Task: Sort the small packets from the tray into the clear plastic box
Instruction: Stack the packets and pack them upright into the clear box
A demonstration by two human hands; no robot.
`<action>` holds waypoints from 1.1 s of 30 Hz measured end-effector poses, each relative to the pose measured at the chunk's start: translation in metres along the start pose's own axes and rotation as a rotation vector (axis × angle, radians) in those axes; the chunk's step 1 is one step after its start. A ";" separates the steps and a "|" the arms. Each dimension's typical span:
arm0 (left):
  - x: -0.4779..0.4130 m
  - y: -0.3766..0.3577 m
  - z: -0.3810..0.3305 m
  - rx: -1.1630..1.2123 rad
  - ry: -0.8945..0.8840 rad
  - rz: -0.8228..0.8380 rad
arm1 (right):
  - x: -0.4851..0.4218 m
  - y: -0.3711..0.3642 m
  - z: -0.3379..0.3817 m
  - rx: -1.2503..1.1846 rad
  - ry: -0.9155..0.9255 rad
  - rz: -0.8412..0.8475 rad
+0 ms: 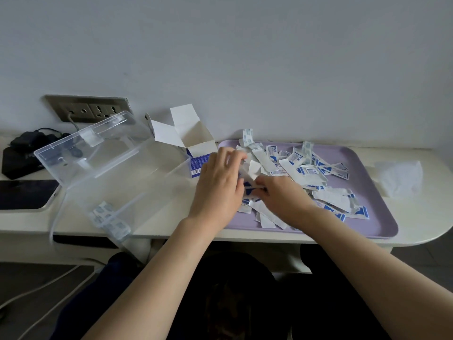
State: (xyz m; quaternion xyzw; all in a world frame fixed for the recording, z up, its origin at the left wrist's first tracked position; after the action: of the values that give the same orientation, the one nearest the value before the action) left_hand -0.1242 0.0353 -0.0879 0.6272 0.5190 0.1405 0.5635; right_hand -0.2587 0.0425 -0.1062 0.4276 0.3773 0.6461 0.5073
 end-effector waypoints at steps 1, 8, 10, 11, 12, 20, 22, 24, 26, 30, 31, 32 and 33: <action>0.001 -0.004 0.002 -0.060 -0.024 0.037 | 0.000 -0.003 0.003 0.048 0.019 0.004; 0.018 -0.032 0.013 -0.324 0.061 0.511 | -0.005 -0.017 0.005 0.206 0.130 0.041; 0.021 -0.036 0.017 -0.340 0.101 0.602 | -0.007 -0.022 0.003 0.210 0.142 0.080; 0.023 -0.038 0.018 -0.353 0.110 0.640 | -0.007 -0.024 0.002 0.213 0.134 0.096; 0.025 -0.038 0.019 -0.365 0.115 0.666 | -0.008 -0.025 0.001 0.217 0.120 0.104; 0.021 -0.035 0.014 -0.328 0.145 0.622 | -0.006 -0.025 0.000 0.179 0.091 0.058; 0.020 -0.032 0.014 -0.322 0.159 0.594 | -0.006 -0.026 0.000 0.144 0.086 0.047; 0.022 -0.032 0.015 -0.329 0.176 0.602 | -0.007 -0.029 -0.003 0.087 0.057 0.053; 0.026 -0.036 0.018 -0.362 0.191 0.637 | -0.005 -0.033 -0.004 -0.016 0.010 0.064; 0.031 -0.041 0.021 -0.405 0.205 0.677 | -0.002 -0.039 0.003 -0.151 -0.014 0.094; 0.032 -0.042 0.019 -0.405 0.197 0.683 | -0.001 -0.040 0.006 -0.160 0.001 0.099; 0.032 -0.042 0.018 -0.410 0.183 0.686 | -0.001 -0.042 0.009 -0.166 0.019 0.102; 0.033 -0.043 0.016 -0.411 0.171 0.687 | 0.000 -0.044 0.012 -0.169 0.038 0.104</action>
State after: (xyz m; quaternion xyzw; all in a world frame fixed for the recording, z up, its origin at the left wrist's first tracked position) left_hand -0.1196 0.0456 -0.1430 0.6246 0.2854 0.4730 0.5520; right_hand -0.2332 0.0523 -0.1423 0.3900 0.3081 0.7092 0.5000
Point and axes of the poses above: each hand's wrist, its own x-axis away from the middle knuckle, its own y-axis out of the back of the hand, z = x × y, the point moved 3 cm from there along -x, towards the middle knuckle, and after that the axes turned 8 degrees about z, right-handed, at the moved point
